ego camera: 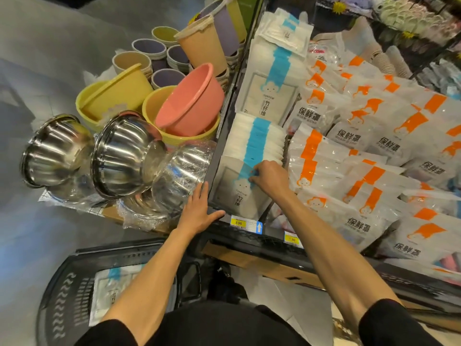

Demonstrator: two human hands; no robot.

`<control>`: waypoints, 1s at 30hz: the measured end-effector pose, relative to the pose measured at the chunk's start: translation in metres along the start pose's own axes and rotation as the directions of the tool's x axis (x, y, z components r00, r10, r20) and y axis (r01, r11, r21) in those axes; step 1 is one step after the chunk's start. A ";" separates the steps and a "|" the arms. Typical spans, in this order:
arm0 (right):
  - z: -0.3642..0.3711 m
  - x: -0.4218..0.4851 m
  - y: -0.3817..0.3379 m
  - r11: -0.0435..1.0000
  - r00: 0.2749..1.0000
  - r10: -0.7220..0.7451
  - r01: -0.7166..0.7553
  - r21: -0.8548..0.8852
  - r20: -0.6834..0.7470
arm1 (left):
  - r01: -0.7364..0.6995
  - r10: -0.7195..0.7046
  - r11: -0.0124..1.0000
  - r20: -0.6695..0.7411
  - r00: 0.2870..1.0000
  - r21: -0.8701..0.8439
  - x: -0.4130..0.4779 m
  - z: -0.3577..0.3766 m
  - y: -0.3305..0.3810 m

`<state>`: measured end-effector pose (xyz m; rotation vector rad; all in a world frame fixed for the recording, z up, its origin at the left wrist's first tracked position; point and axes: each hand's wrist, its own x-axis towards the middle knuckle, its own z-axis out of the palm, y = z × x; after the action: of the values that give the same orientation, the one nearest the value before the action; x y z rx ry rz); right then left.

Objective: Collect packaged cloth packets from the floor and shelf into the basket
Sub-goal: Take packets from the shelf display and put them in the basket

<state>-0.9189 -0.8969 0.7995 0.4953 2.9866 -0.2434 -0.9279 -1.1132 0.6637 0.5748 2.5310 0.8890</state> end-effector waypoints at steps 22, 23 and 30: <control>0.038 -0.004 0.004 0.999 0.999 -0.041 0.041 -0.005 -0.024 | 0.008 -0.008 1.000 0.026 1.000 -0.004 -0.003 -0.003 0.001; 0.039 -0.004 0.005 0.999 0.999 -0.034 0.034 -0.004 -0.020 | 0.009 -0.009 1.000 0.027 1.000 0.000 -0.004 -0.003 0.003; 0.039 -0.002 0.002 1.000 0.999 -0.010 0.010 0.002 -0.043 | 0.007 -0.007 1.000 0.032 0.999 0.003 -0.003 -0.004 0.003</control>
<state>-0.9133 -0.9020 0.7610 0.4916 3.0316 -0.2393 -0.9261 -1.1145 0.6696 0.5764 2.5047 0.8671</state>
